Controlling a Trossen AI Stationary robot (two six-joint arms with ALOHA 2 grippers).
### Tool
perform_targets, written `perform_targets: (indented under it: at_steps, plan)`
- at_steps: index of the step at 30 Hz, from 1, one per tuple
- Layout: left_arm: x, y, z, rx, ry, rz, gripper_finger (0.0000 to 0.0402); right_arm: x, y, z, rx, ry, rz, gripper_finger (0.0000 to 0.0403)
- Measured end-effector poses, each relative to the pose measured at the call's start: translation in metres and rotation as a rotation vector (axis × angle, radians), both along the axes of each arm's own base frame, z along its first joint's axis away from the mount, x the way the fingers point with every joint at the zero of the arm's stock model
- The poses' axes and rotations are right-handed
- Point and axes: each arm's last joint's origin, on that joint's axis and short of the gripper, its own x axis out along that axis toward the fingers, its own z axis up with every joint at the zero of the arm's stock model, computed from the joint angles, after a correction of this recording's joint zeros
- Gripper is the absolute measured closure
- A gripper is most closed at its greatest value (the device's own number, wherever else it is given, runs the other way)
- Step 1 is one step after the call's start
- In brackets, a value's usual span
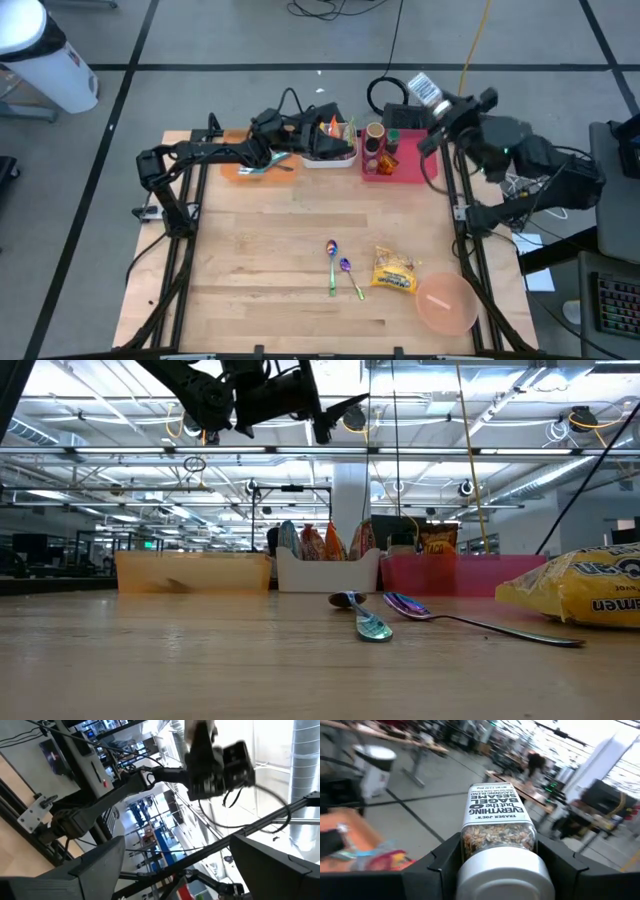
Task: Pick & Place Food Item
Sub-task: Put the white spice bottle into the red bin
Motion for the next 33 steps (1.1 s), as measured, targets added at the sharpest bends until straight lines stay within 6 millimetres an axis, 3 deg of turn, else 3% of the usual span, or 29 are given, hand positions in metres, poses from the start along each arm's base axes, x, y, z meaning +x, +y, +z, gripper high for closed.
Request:
perform_targets:
  at_steps: [11,22,33]
  plan:
    - [0.003,-0.007,0.0,0.0,0.0,-0.02,0.0034,0.004,-0.052,0.005,0.192,0.141,-0.052,0.0211]
    - [0.006,-0.017,0.0,0.002,-0.001,-0.045,0.0034,0.018,-0.112,-0.027,0.522,0.334,-0.005,0.0211]
    - [0.007,-0.021,0.0,0.002,-0.002,-0.052,0.0034,0.005,-0.153,-0.059,0.793,0.483,-0.032,0.0211]
